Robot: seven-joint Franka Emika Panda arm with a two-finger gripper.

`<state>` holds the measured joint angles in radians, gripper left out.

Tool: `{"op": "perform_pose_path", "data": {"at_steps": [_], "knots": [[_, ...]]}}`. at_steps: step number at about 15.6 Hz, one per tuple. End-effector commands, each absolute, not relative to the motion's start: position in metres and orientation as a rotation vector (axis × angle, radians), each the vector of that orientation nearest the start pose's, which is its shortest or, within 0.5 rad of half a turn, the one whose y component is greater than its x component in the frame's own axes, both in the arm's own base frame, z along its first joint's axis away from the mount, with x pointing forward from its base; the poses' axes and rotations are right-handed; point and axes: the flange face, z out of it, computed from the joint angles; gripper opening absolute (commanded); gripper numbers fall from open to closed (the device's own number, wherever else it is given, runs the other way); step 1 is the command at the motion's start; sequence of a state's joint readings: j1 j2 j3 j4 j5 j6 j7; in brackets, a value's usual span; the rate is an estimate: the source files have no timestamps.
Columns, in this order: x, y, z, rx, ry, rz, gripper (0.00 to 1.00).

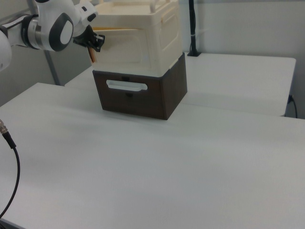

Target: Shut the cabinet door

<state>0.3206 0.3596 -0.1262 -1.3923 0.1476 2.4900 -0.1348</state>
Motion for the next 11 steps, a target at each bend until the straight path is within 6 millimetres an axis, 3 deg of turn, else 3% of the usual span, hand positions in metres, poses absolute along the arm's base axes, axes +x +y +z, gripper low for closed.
{"op": "perform_pose_path", "data": {"at_steps": [1,4,7,11], "knots": [[0.710,0.157,0.594,-2.760,-0.321,-1.191,0.00],[0.716,0.151,0.592,-2.748,-0.317,-1.278,0.00],[0.728,0.151,0.571,-2.737,-0.319,-1.349,0.00],[0.730,0.146,0.573,-2.735,-0.311,-1.364,0.00]]}}
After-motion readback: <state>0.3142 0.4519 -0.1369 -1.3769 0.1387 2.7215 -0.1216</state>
